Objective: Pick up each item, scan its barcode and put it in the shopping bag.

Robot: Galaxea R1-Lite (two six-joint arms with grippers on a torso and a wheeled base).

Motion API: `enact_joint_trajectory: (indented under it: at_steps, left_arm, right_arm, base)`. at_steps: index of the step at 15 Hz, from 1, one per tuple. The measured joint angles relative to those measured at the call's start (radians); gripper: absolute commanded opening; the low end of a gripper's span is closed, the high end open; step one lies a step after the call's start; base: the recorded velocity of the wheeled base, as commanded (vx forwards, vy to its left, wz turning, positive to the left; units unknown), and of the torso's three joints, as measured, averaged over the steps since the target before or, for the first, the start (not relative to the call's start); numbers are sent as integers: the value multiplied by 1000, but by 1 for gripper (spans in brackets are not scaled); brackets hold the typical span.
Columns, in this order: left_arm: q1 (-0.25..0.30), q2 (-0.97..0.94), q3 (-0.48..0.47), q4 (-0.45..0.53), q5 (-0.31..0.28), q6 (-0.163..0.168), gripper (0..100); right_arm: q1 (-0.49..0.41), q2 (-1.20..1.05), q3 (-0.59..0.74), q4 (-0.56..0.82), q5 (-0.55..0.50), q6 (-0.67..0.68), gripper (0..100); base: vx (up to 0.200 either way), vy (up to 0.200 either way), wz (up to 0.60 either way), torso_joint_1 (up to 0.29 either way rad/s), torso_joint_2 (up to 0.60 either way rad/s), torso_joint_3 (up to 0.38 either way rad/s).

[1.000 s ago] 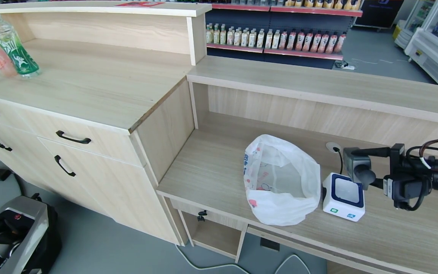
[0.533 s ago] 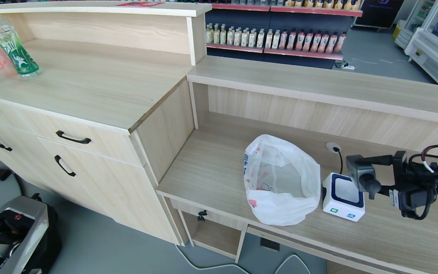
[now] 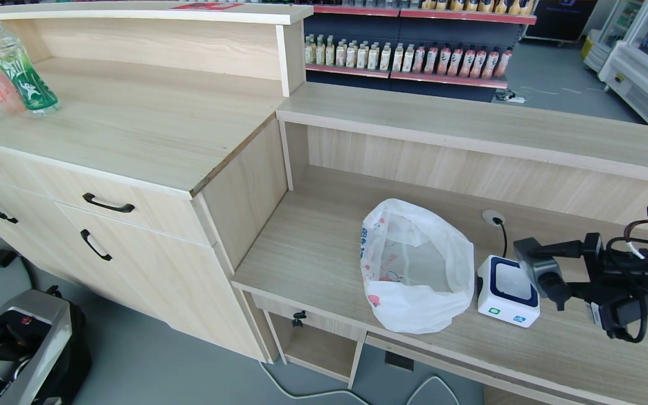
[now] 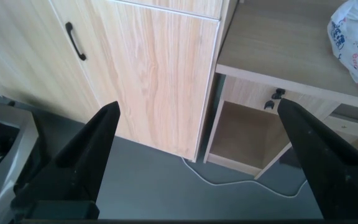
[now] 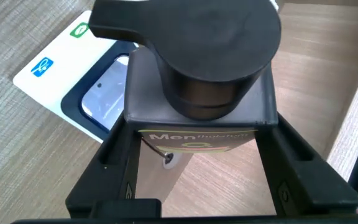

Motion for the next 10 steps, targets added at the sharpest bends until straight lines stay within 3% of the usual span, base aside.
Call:
enact_joint_trajectory:
  at_steps: [10]
  left_arm:
    - [0, 0, 0, 0, 0, 0, 100]
  right_arm:
    - [-35, 13, -46, 47, 0, -117, 0]
  base:
    - [0, 0, 0, 0, 0, 0]
